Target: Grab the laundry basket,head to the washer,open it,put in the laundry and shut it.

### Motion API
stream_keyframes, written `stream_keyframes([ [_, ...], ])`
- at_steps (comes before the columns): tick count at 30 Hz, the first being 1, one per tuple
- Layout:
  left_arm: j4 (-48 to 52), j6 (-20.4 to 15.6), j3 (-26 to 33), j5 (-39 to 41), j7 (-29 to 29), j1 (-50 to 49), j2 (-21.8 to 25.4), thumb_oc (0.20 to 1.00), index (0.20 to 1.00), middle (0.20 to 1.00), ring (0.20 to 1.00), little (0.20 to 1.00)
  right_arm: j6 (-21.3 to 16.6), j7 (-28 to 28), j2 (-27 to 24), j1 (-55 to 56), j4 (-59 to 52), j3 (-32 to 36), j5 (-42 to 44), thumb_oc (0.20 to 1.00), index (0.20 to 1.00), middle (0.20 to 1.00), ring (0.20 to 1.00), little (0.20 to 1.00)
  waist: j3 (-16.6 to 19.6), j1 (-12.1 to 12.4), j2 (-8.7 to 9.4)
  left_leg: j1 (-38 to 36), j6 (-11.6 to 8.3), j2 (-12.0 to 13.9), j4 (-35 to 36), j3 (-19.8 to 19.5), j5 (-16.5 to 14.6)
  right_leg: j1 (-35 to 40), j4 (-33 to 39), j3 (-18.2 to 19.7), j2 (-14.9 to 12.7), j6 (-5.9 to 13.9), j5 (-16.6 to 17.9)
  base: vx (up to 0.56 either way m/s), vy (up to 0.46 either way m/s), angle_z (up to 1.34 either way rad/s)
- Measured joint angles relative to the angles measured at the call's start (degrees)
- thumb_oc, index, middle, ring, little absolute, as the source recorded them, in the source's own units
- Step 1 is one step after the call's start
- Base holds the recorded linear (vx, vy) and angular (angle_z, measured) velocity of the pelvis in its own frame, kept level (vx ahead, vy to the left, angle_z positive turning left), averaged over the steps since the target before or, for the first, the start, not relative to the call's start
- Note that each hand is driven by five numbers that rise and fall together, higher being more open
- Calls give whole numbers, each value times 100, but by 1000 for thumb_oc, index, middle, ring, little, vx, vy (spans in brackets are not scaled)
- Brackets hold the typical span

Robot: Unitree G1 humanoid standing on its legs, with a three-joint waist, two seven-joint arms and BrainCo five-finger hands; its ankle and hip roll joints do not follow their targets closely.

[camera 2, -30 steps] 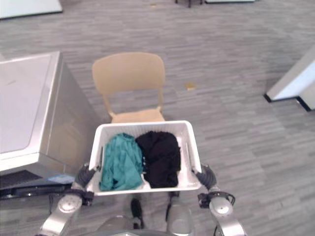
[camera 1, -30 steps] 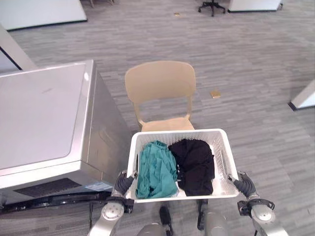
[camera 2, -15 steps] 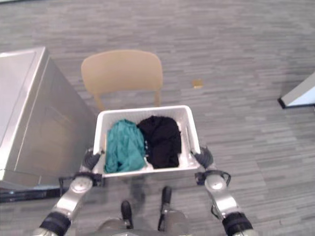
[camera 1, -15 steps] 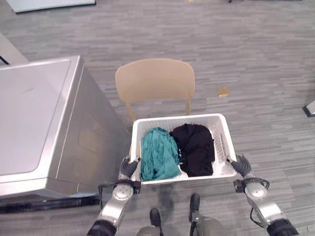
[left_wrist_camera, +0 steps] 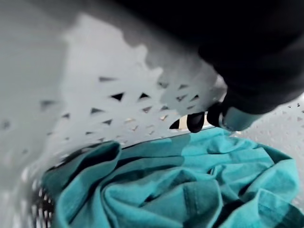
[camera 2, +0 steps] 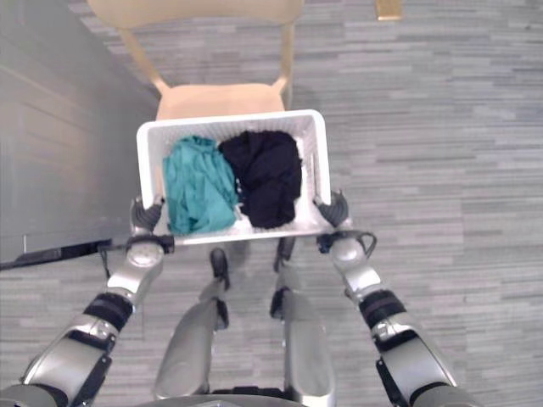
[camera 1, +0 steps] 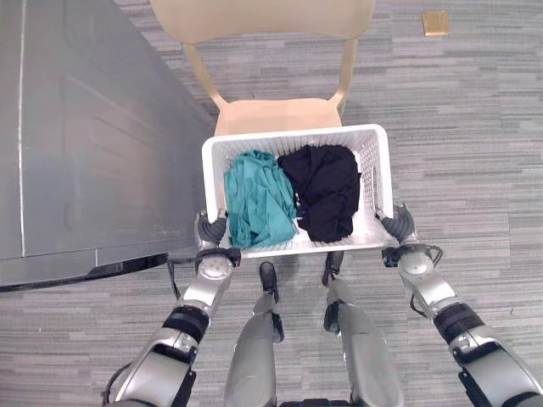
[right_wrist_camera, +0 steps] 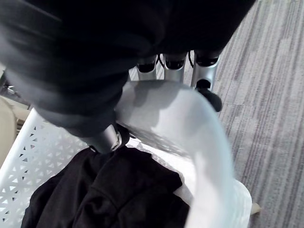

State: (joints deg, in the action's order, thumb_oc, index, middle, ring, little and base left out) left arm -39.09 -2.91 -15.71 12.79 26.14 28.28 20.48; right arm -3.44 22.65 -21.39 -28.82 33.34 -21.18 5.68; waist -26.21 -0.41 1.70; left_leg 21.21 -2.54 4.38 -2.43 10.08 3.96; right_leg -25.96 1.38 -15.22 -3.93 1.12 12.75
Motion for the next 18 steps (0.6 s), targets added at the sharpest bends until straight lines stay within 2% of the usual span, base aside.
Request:
stream_keyframes([
  [1,-28,0,-1,0,13,23,-4,200,200,200,200,200,-1,7,1,-47,49,-31,0,200,200,200,200,200,0,7,-1,-9,-2,0,5,2,-2,3,0,-1,2,1,0,0,15,-6],
  [2,-27,-2,9,0,53,20,-7,344,344,344,344,344,-23,41,-3,-82,83,-64,-1,200,200,200,200,200,-1,12,-2,-33,-1,0,41,4,-2,5,1,1,3,0,0,4,29,-3],
  [3,-27,-5,32,0,88,7,-14,959,959,959,959,959,-37,51,-9,-68,83,-66,-1,542,542,542,542,542,-1,14,-3,-47,-4,-2,43,3,6,23,0,-2,3,-51,39,4,42,0],
  [4,-15,-86,29,7,123,-59,-51,1000,1000,1000,1000,1000,-37,68,-8,0,84,-91,7,1000,1000,1000,1000,1000,-2,43,-3,-94,-5,-6,58,2,8,69,-3,0,-3,-70,52,-1,37,2],
  [12,119,-110,147,1,366,-256,-87,1000,1000,1000,1000,1000,-47,70,8,227,91,-370,11,1000,1000,1000,1000,1000,-5,87,-1,-493,8,-33,200,-7,18,460,83,-19,-41,-63,28,2,3,2],
  [18,693,-176,440,-8,383,-704,-91,1000,1000,1000,1000,1000,-57,-58,82,388,-105,-351,215,1000,1000,1000,1000,1000,-7,107,-4,-644,8,-43,347,-4,90,582,181,-23,-20,-55,23,7,5,1],
])
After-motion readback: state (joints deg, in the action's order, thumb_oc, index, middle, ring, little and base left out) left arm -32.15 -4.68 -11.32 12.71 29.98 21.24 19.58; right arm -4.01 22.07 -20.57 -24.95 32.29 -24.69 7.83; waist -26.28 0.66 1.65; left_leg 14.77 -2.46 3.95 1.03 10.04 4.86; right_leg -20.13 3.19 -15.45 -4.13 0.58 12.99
